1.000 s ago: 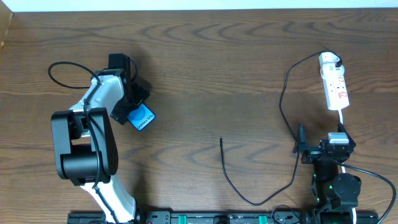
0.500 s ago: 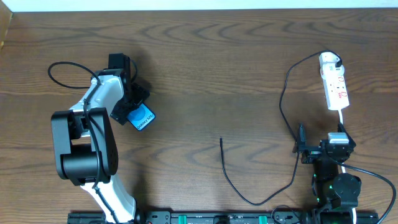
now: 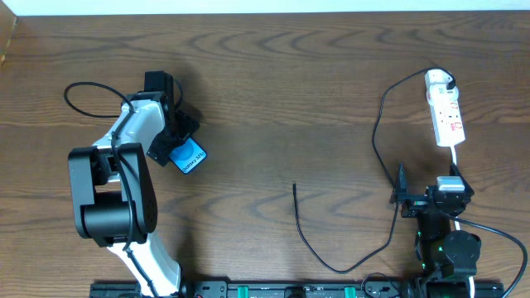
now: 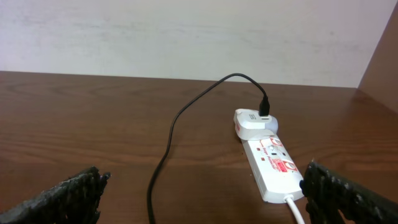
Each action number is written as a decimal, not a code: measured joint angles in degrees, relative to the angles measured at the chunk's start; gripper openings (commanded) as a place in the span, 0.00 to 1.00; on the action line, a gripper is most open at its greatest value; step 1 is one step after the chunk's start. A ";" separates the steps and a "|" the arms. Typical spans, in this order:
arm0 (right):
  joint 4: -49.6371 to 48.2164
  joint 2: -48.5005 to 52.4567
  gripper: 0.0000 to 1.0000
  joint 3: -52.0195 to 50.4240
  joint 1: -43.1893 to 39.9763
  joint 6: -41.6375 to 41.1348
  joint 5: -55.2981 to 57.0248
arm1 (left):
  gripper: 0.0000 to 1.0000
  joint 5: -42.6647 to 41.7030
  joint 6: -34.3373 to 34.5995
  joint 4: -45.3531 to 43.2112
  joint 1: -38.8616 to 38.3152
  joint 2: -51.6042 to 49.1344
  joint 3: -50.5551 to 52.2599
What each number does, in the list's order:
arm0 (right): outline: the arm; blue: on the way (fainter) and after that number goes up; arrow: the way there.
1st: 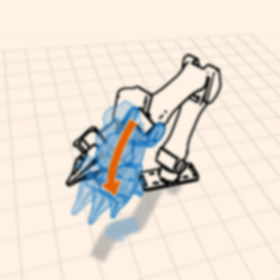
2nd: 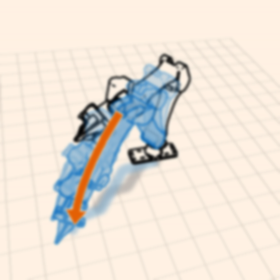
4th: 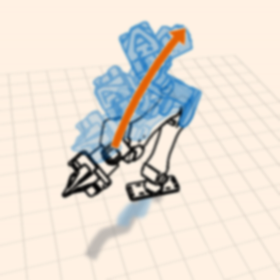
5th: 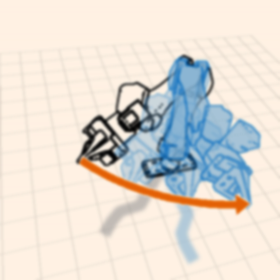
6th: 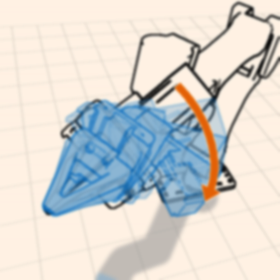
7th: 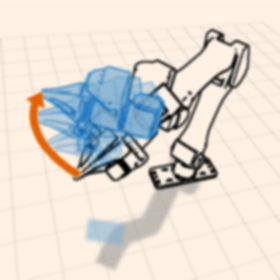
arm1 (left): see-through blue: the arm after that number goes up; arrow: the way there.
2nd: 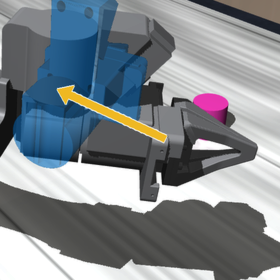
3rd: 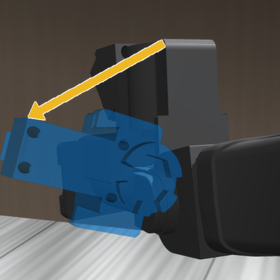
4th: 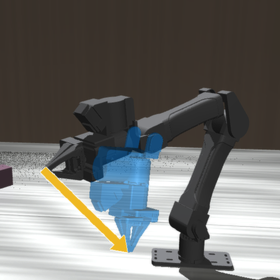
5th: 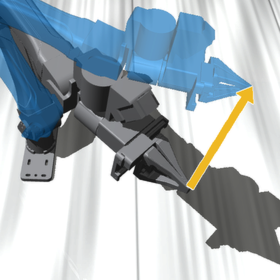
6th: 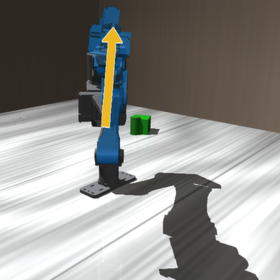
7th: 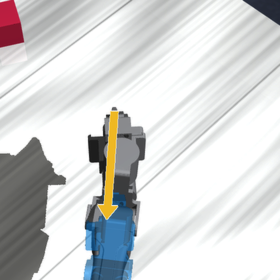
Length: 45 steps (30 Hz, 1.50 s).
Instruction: Plug charger to phone and switch on socket
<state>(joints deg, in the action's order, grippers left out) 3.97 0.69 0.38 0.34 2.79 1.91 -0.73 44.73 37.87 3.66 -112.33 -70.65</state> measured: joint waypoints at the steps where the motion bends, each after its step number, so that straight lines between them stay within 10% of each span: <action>1: 0.00 0.00 0.99 0.00 0.00 0.00 0.00 | 0.90 0.00 0.00 0.00 0.00 0.00 0.00; 28: 0.00 0.00 0.99 0.00 0.00 0.00 0.00 | 0.89 -0.04 -1.27 0.07 0.00 -0.02 0.00; 45: 0.00 0.00 0.99 0.00 0.00 0.00 0.00 | 0.65 -0.02 -1.55 0.07 0.00 0.00 -0.09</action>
<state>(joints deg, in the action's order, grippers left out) 3.97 0.69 0.38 0.34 2.79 1.91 -0.75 43.18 37.93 3.66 -112.33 -70.74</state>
